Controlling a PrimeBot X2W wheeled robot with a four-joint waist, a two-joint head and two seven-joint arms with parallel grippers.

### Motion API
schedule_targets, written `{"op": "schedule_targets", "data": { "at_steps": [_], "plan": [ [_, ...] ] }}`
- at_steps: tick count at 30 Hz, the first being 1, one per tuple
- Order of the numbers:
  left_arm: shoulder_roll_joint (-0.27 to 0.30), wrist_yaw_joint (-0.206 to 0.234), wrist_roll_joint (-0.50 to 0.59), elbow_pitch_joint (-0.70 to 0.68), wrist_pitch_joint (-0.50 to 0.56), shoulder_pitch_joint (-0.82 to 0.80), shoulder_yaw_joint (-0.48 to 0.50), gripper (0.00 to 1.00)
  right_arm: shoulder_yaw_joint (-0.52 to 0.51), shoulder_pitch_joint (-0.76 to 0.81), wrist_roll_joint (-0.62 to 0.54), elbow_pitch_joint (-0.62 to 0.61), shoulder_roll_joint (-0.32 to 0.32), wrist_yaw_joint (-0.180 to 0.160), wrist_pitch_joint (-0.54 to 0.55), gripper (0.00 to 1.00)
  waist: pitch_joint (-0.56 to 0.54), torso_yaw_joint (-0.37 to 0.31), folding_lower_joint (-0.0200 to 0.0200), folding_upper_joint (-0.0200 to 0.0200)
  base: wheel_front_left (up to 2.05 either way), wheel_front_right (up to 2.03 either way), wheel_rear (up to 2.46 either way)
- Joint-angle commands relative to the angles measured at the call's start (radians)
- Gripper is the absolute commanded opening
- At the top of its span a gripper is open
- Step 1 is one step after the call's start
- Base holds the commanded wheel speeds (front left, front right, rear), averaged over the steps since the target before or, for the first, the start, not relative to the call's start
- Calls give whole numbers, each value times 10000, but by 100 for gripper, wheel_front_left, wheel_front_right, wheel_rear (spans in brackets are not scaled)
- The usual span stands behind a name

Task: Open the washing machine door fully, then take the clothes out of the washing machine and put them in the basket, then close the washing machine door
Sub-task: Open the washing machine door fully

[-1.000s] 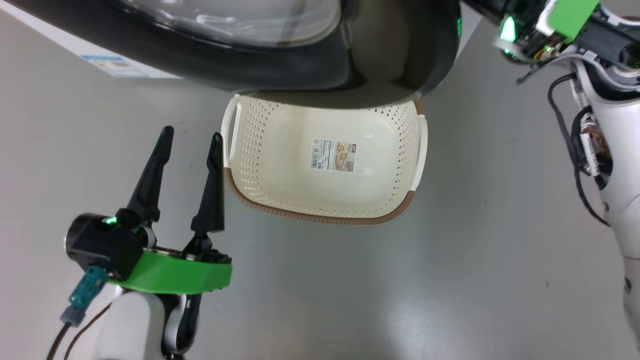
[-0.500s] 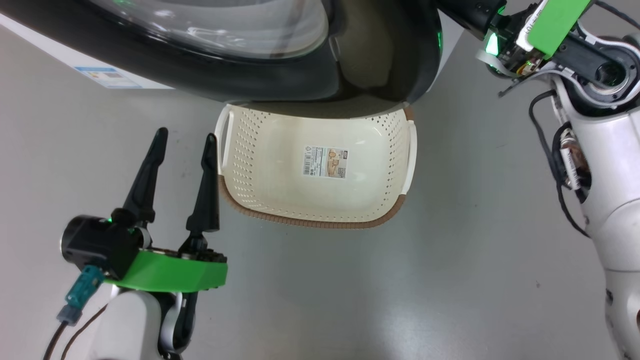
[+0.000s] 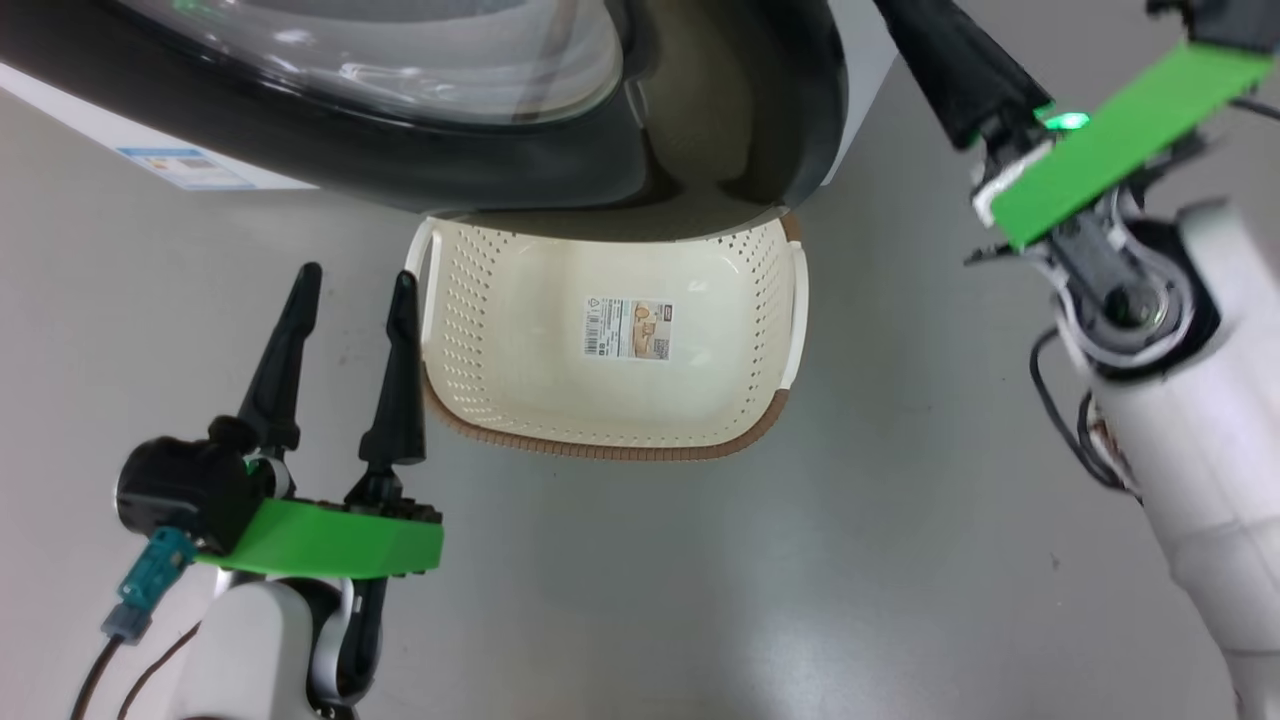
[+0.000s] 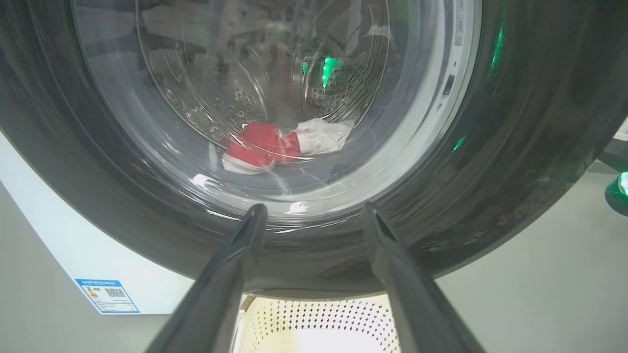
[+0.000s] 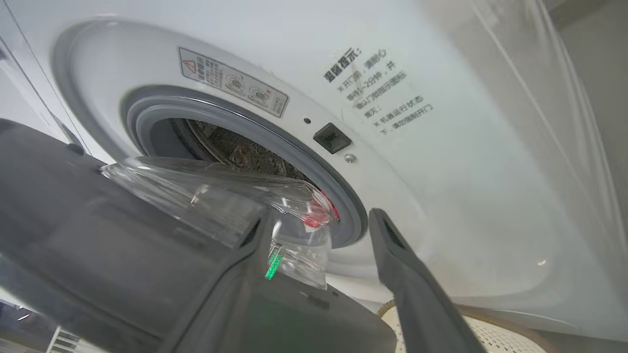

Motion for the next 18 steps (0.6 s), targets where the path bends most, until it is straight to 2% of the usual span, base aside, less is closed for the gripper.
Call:
{"op": "schedule_targets", "data": {
  "at_steps": [1,6,10,13,18],
  "plan": [
    [194,-74,-55,-175,-49,-86,369,100,391,415,-487,-365,-118,52,-922,100,-74,-42,0,0,0,0,0],
    [194,-78,46,-122,-49,68,542,100,1508,953,-1448,-52,-644,52,-3855,100,-303,-219,0,0,0,0,0],
    [194,-87,126,-92,-49,219,635,100,1752,1261,-2257,393,-841,52,-4627,100,-491,-348,0,0,0,0,0],
    [194,-96,189,-98,-49,296,681,100,424,1760,-3604,214,-461,52,-4650,100,-592,-428,0,0,0,0,0],
    [194,-116,280,-103,-49,392,668,100,-1784,3129,-6288,-716,656,52,-4654,100,-766,-524,0,0,0,0,0]
  ]
}}
